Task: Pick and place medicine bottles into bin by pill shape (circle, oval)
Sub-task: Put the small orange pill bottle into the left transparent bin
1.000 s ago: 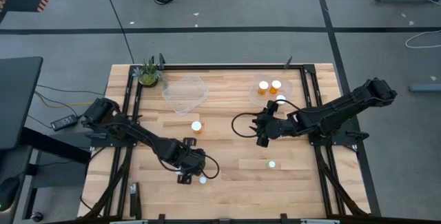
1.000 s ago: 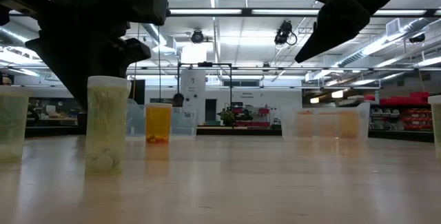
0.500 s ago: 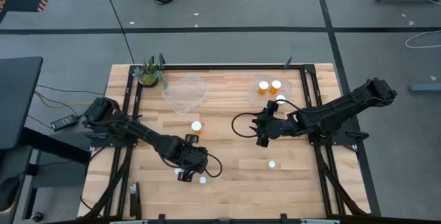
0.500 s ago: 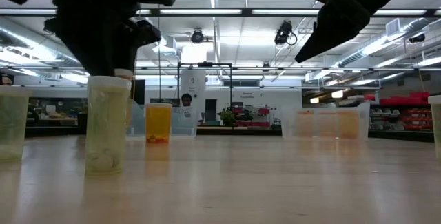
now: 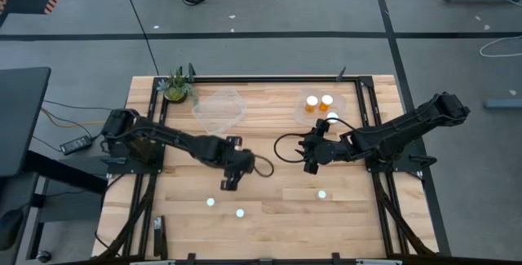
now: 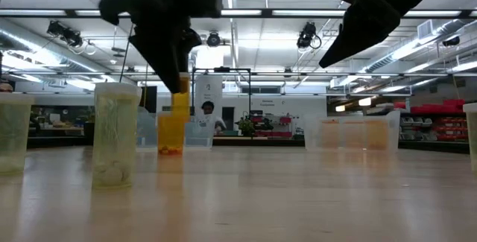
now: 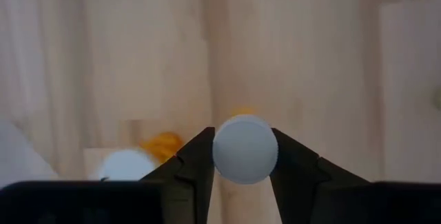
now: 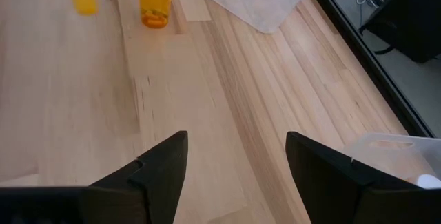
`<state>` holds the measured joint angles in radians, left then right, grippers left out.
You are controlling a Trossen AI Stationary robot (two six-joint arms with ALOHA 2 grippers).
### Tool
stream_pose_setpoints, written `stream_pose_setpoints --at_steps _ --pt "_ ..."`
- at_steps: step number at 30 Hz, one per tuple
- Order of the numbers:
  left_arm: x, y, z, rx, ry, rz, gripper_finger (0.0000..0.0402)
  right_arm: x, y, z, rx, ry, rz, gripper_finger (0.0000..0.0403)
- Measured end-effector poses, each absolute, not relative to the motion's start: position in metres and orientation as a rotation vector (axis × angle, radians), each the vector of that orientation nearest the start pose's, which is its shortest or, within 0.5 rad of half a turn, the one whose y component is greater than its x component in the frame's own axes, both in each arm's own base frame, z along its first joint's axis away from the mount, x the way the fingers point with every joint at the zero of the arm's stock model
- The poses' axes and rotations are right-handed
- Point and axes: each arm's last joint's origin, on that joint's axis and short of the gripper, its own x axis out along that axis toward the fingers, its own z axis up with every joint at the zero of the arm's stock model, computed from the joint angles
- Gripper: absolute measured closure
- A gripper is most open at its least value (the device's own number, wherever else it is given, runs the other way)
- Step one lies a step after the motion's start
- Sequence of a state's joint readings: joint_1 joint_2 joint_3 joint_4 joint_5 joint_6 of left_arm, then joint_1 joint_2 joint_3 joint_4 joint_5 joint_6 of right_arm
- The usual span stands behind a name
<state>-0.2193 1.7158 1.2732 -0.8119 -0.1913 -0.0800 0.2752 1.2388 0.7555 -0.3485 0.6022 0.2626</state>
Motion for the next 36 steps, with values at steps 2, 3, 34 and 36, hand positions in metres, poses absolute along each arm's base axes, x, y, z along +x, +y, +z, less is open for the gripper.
stream_pose_setpoints --at_steps 2,3,34,36 --pt "0.33 -0.059 0.225 0.181 1.218 0.038 0.0277 0.236 0.05 0.225 -0.107 0.705 -0.402 0.0151" --pt "0.33 -0.054 0.227 0.178 1.212 0.044 0.0276 0.236 0.049 0.225 -0.107 0.706 -0.402 0.0151" --pt "0.304 0.116 0.247 -0.059 1.184 0.452 0.0276 0.236 0.05 0.225 -0.108 0.701 -0.4 0.0151" --pt "0.301 0.124 0.248 -0.074 1.184 0.474 0.0273 0.236 0.05 0.225 -0.108 0.701 -0.4 0.0151"
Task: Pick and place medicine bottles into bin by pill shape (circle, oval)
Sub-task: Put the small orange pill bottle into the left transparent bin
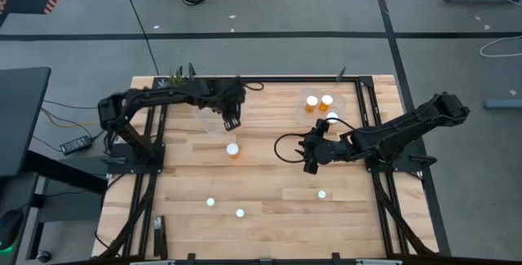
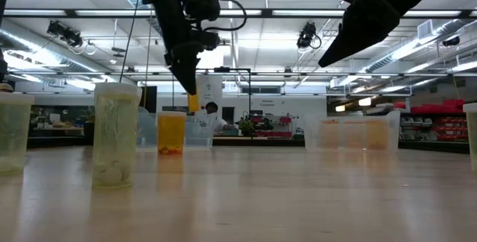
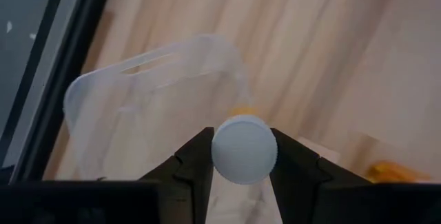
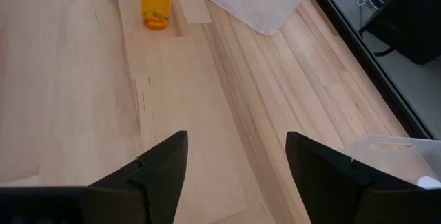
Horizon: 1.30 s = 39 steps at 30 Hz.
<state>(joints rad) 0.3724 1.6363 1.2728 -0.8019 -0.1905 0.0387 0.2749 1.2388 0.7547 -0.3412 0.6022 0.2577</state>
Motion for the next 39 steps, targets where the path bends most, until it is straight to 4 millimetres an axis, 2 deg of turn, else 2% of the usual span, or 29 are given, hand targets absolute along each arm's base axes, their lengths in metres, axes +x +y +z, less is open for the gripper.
stream_pose_setpoints --at_steps 7,17,25,39 --pt "0.294 0.15 0.244 -0.122 1.171 0.55 0.0276 0.236 0.05 0.225 -0.108 0.701 -0.4 0.0151" --pt "0.297 0.181 0.209 -0.164 1.248 0.592 0.0274 0.236 0.05 0.225 -0.108 0.701 -0.4 0.0151" --pt "0.29 0.202 0.198 -0.201 1.258 0.638 0.0273 0.236 0.05 0.225 -0.108 0.7 -0.4 0.015" --pt "0.289 0.21 0.183 -0.239 1.295 0.633 0.027 0.237 0.05 0.225 -0.105 0.694 -0.4 0.015"
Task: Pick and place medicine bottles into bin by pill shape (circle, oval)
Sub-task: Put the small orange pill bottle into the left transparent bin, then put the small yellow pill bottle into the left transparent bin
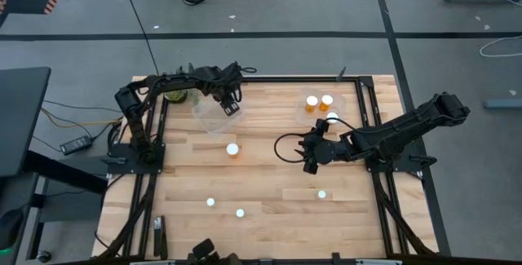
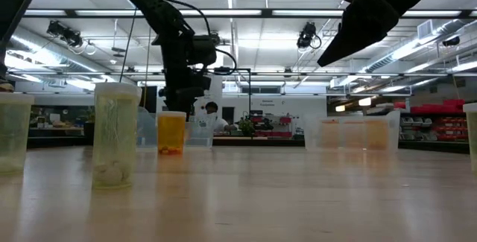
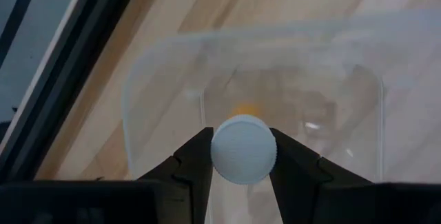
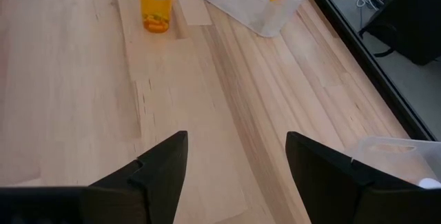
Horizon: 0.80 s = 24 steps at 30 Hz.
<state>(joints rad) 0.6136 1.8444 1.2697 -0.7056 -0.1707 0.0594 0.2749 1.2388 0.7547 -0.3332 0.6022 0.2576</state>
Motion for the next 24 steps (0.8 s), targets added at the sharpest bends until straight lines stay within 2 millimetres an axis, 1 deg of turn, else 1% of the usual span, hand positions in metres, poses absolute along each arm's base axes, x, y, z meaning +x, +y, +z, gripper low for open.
stream_pose_setpoints --at_steps 8,20,24 --pt "0.2898 0.2098 0.1795 -0.24 1.306 0.624 0.0261 0.2369 0.0498 0.2254 -0.11 0.694 -0.397 0.0151" --pt "0.2902 0.2101 0.1797 -0.237 1.301 0.625 0.0189 0.2368 0.0498 0.2254 -0.11 0.694 -0.398 0.015" --pt "0.2905 0.2103 0.1798 -0.236 1.298 0.625 0.0172 0.2368 0.0498 0.2254 -0.109 0.695 -0.398 0.015"
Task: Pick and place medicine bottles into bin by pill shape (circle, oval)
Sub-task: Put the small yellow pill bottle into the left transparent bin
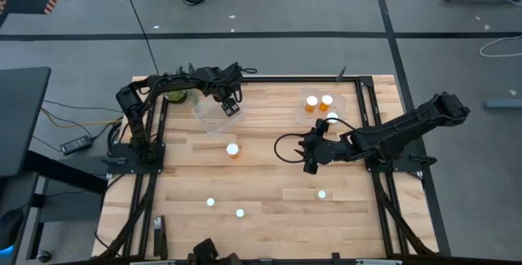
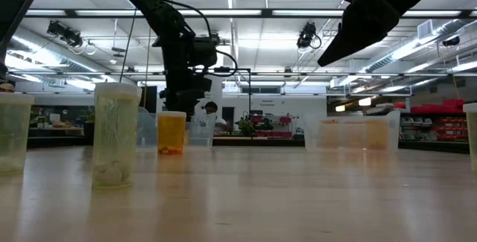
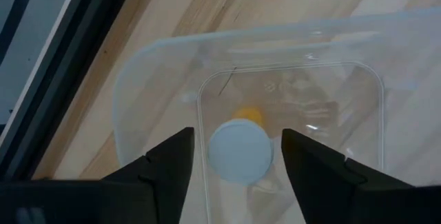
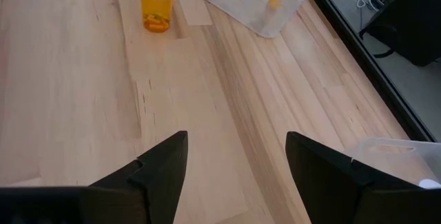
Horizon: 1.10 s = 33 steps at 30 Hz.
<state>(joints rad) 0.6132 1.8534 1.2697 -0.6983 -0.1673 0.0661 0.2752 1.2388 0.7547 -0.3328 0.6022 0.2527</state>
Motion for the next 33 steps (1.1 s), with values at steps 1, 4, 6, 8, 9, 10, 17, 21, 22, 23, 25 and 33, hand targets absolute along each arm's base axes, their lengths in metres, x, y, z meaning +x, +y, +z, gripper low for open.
stream_pose_setpoints --at_steps 1,4,6,8,9,10,17,21,22,23,25,33 --pt "0.29 0.21 0.18 -0.233 1.299 0.623 0.017 0.237 0.05 0.225 -0.109 0.695 -0.398 0.015" --pt "0.29 0.21 0.18 -0.228 1.301 0.619 0.0166 0.237 0.05 0.225 -0.11 0.695 -0.398 0.015" --pt "0.29 0.21 0.18 -0.227 1.301 0.618 0.0167 0.237 0.05 0.225 -0.11 0.695 -0.398 0.015" --pt "0.29 0.21 0.18 -0.226 1.301 0.617 0.0168 0.237 0.05 0.225 -0.11 0.695 -0.398 0.0151" --pt "0.29 0.21 0.18 -0.221 1.303 0.613 0.0169 0.237 0.05 0.225 -0.11 0.695 -0.398 0.015" --pt "0.29 0.21 0.18 -0.219 1.303 0.612 0.0169 0.237 0.05 0.225 -0.11 0.695 -0.398 0.0151" --pt "0.287 0.207 0.2 -0.198 1.238 0.622 0.017 0.237 0.05 0.226 -0.109 0.693 -0.398 0.015" --pt "0.285 0.202 0.214 -0.188 1.204 0.625 0.017 0.237 0.05 0.226 -0.109 0.693 -0.398 0.015" --pt "0.285 0.2 0.218 -0.182 1.192 0.624 0.017 0.237 0.05 0.226 -0.109 0.693 -0.398 0.0151" --pt "0.284 0.198 0.222 -0.177 1.183 0.622 0.017 0.237 0.05 0.226 -0.109 0.693 -0.397 0.0151" --pt "0.285 0.192 0.227 -0.163 1.172 0.611 0.017 0.237 0.05 0.226 -0.109 0.693 -0.397 0.015" --pt "0.296 0.154 0.238 -0.103 1.187 0.497 0.017 0.237 0.049 0.226 -0.109 0.693 -0.401 0.015"
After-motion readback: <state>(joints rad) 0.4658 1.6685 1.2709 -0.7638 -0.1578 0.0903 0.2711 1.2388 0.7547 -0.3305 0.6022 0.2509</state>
